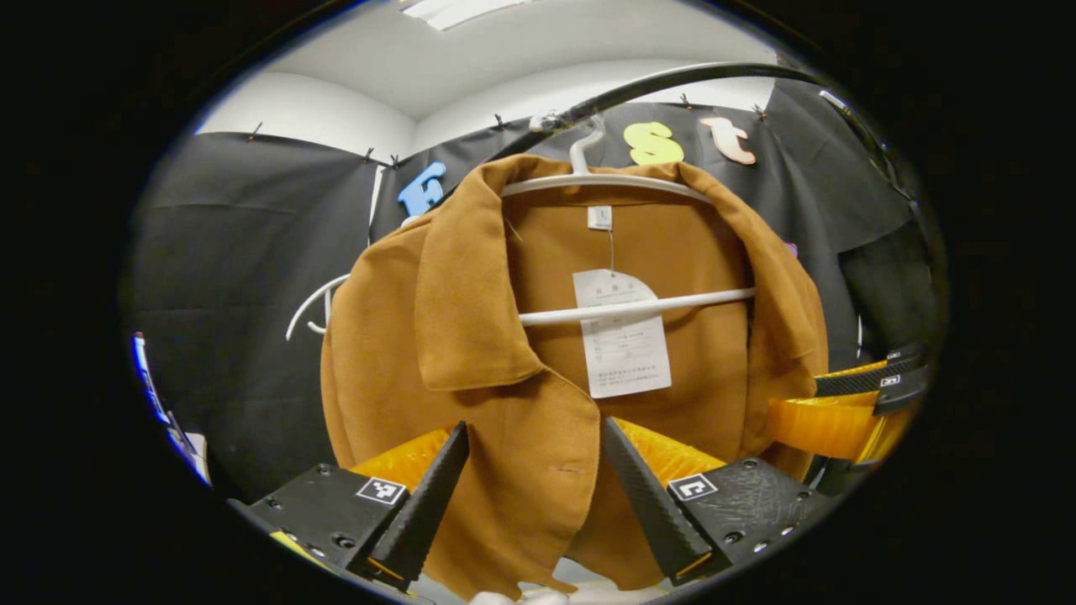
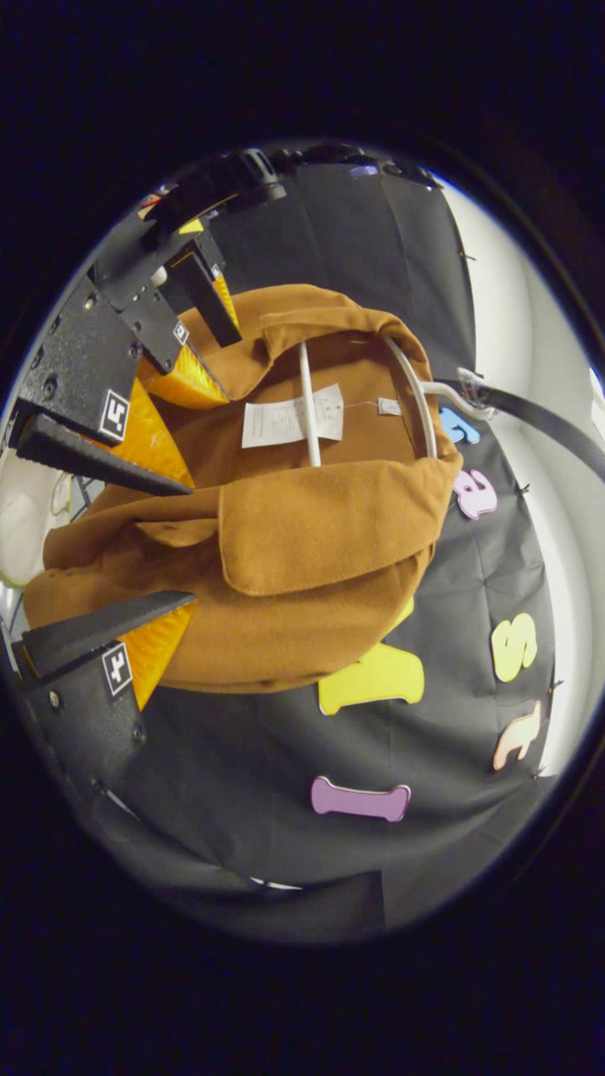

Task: Grasp the clothes on the hanger with both hands and then place them into the laundry hamper below.

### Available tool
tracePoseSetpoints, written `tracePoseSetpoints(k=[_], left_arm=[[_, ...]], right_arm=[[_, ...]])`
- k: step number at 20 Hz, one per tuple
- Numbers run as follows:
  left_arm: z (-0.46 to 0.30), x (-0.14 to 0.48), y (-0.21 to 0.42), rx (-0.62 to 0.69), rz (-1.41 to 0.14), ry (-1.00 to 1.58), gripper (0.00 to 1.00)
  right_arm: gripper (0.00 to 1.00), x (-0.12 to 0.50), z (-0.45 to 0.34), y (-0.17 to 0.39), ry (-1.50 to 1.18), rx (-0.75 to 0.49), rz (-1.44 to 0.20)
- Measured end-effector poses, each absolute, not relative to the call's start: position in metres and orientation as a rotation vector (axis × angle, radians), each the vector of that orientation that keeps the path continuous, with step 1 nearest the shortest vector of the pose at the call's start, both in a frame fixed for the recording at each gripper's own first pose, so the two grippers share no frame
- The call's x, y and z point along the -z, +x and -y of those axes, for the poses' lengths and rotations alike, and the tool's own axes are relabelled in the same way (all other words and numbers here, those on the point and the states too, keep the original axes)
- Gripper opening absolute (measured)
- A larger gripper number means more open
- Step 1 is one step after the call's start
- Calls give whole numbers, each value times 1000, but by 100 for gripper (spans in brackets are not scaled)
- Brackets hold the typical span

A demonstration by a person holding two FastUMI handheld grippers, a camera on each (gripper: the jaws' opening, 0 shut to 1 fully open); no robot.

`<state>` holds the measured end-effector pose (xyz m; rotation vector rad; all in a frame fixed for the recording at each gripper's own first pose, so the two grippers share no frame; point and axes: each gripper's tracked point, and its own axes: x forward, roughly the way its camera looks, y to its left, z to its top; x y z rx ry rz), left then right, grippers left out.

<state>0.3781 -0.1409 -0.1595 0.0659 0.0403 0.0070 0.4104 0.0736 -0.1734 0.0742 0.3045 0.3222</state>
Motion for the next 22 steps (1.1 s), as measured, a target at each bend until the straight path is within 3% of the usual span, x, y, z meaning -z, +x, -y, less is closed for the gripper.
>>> tracePoseSetpoints(k=[3,5,9,12,13,14,17,22], left_arm=[[136,163,383,-22,-44,55,98],[129,165,383,-35,-49,62,98],[131,170,381,17,-92,63,67],[124,169,377,13,-104,81,31],[122,168,377,11,-104,84,34],[124,169,375,23,-110,76,24],[118,171,369,25,-127,68,27],[111,169,364,7,-135,69,22]], right_arm=[[70,170,-81,422,58,-334,-290],[63,169,-82,427,55,-339,-291],[36,169,-83,429,54,-343,-289],[10,166,-77,426,64,-340,-278],[7,166,-75,426,71,-349,-280],[5,167,-74,424,79,-368,-286],[4,165,-67,415,130,-425,-285],[4,161,-59,411,160,-465,-282]])
